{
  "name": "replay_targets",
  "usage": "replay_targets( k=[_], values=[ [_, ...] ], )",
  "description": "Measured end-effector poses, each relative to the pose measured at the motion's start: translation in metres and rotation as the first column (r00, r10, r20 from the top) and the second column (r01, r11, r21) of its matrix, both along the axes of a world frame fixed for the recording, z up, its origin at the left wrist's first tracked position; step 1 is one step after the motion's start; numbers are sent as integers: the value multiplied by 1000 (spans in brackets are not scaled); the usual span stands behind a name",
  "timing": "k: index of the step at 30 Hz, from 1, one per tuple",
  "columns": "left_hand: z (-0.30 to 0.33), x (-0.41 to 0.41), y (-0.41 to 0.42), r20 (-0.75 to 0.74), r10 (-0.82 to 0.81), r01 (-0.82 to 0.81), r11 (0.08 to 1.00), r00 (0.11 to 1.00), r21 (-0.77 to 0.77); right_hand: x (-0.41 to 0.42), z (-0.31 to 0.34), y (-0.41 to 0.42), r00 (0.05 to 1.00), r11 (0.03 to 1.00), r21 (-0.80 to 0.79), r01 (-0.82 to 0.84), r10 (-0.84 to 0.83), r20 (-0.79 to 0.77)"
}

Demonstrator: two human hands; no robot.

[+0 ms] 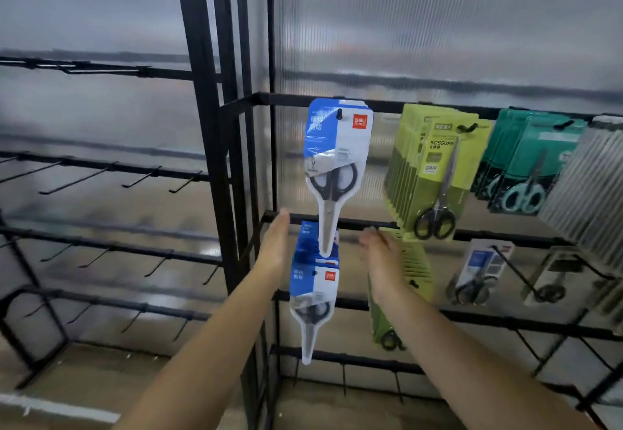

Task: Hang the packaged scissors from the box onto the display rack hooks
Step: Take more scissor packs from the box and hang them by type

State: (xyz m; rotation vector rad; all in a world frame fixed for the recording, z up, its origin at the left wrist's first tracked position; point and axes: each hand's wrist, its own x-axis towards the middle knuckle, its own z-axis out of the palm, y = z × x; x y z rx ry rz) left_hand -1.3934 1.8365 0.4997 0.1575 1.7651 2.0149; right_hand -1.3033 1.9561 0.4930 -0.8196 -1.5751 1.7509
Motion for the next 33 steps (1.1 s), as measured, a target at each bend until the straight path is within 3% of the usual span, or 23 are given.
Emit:
replay_targets(
  k=[4,7,11,16,19,21,24,30,33],
  values=[
    [-44,-8,5,129,-54,50,998,990,36,-16,-41,-1,953,972,-215,-97,153,263],
    [-70,-16,12,212,-153,125,982,965,143,-31,-58,-3,925,900,-358,-250,331,188],
    [-81,-25,17,226,-153,110,976,962,190,-46,-63,-3,940,796,-531,-291,340,-6],
    [-92,-19,15,147,-82,60,987,986,148,-36,-67,-1,920,856,-407,-317,383,89],
    [-105,1,6,101,0,7,998,995,-64,-13,-75,-2,876,893,-303,-333,412,252],
    [-121,18,0,43,51,-40,977,998,-210,4,-87,-1,845,914,-186,-360,404,351],
    [-139,48,-6,-62,63,-81,933,996,-349,26,-107,0,825,938,-137,-318,345,447],
    [-161,83,15,50,-30,50,869,998,-492,74,-135,22,798,958,-130,-254,284,531],
    [-155,93,42,71,-115,135,865,991,-483,94,-138,45,802,980,-175,-94,178,570]
  ],
)
